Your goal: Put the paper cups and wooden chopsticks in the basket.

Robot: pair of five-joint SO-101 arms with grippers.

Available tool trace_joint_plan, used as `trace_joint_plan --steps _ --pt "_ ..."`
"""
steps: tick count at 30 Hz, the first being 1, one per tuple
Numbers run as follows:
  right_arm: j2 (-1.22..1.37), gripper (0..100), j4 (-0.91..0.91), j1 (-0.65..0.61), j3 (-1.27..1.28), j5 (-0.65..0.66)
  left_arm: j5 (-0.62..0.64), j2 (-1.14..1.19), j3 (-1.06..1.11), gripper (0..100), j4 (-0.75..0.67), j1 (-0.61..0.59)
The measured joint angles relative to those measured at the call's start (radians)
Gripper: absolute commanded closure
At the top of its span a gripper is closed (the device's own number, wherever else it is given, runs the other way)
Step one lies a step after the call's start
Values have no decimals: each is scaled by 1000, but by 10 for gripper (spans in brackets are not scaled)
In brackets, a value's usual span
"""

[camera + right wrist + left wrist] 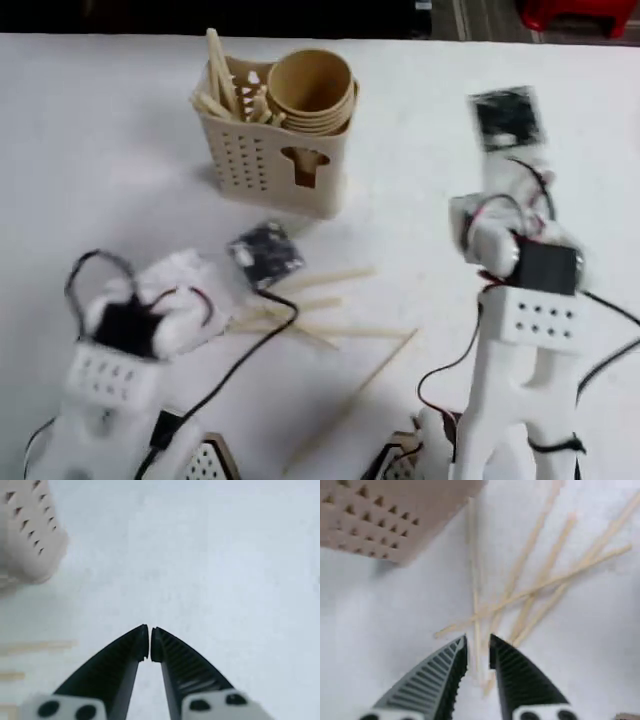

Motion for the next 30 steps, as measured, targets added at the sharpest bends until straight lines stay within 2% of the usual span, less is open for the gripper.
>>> trace_joint_plan --steps 5,8,12,26,30 --pt "-38 977 -46 98 17 -21 -29 221 -38 771 2 130" --pt "-38 977 -49 124 20 -21 -86 356 -86 771 2 201" --pt "-41 977 -49 143 20 -21 -101 537 -163 771 -17 262" --pt "-41 977 -49 146 20 -21 -107 1174 -503 776 -57 275" --pt "-41 977 -66 176 32 -21 -107 1297 -574 860 -57 275"
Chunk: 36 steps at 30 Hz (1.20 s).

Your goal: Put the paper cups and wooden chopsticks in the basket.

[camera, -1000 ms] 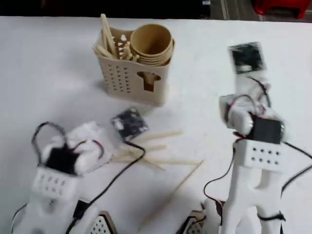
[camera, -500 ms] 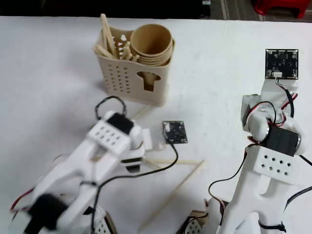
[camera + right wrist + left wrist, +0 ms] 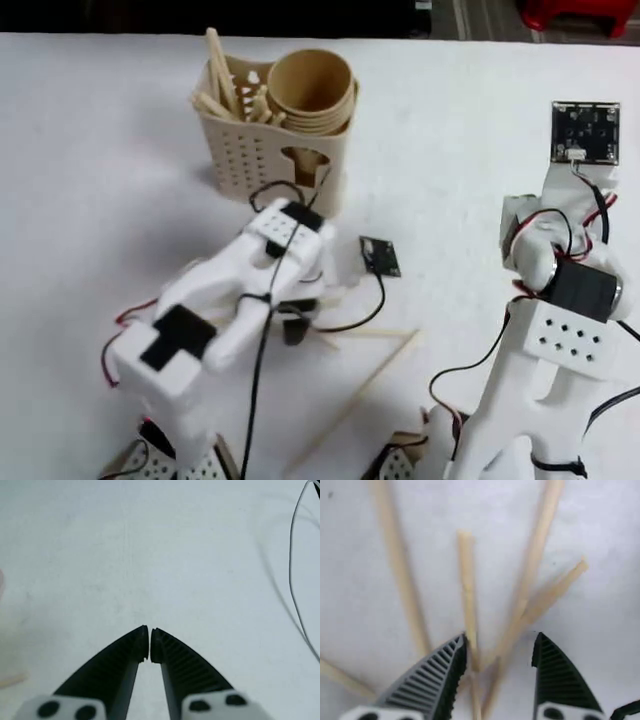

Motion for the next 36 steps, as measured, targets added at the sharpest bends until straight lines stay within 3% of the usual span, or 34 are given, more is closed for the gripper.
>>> trace_joint_plan --steps 6,18,36 --pt "0 977 -81 14 64 0 0 92 -86 976 38 5" --pt "0 977 -87 14 68 0 17 95 -115 977 104 6" --pt "0 978 -87 14 68 0 183 -347 -204 978 364 2"
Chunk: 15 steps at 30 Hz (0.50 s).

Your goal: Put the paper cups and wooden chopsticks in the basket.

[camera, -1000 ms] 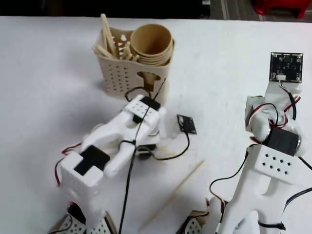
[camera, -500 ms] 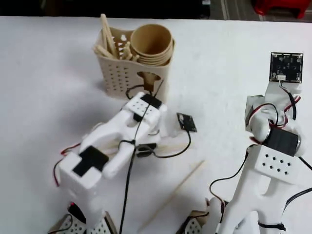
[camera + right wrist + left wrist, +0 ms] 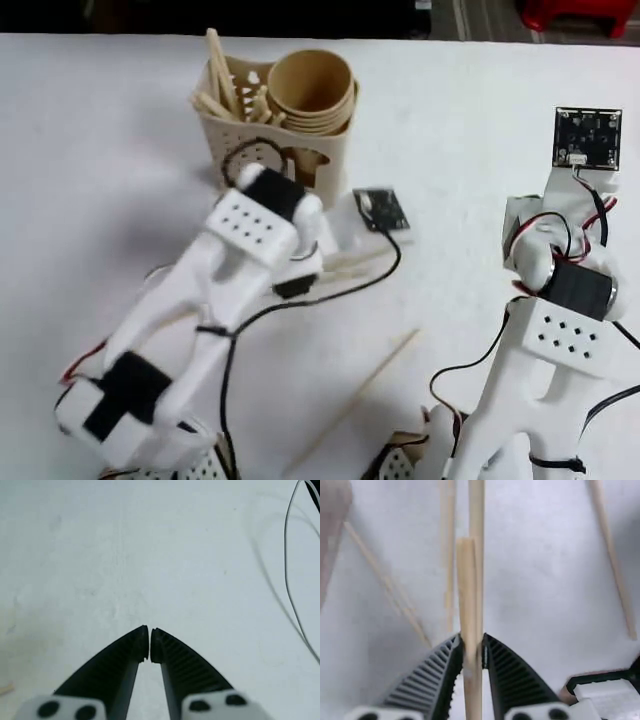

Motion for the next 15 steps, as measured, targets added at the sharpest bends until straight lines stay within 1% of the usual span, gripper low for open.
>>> trace_joint_plan --steps 2,6,8,11,15 --pt "0 978 0 0 0 0 20 -46 -55 978 23 -15" --pt "0 978 0 0 0 0 34 -120 -178 978 51 -86" --pt "0 978 0 0 0 -23 38 -146 -245 978 54 -117" --pt "0 978 0 0 0 -49 87 -170 -354 978 54 -155" --pt "0 978 0 0 0 -55 160 -172 -529 978 54 -172"
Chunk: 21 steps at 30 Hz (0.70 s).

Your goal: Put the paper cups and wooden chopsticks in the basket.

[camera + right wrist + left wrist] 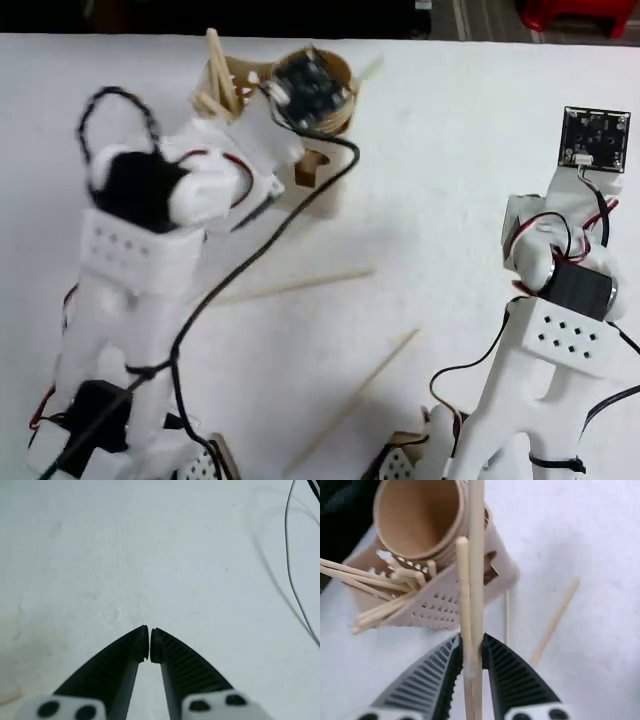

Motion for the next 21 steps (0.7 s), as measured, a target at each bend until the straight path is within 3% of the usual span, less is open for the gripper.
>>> trace_joint_plan --steps 4,9,15,21 --pt "0 978 0 0 0 0 63 -2 -172 978 -44 3" --pt "0 978 0 0 2 -26 124 -11 -269 980 -198 0" --pt "0 978 0 0 2 -35 150 -14 -270 980 -428 -35" --pt "0 978 -3 0 2 -35 273 -14 -127 980 -717 -110"
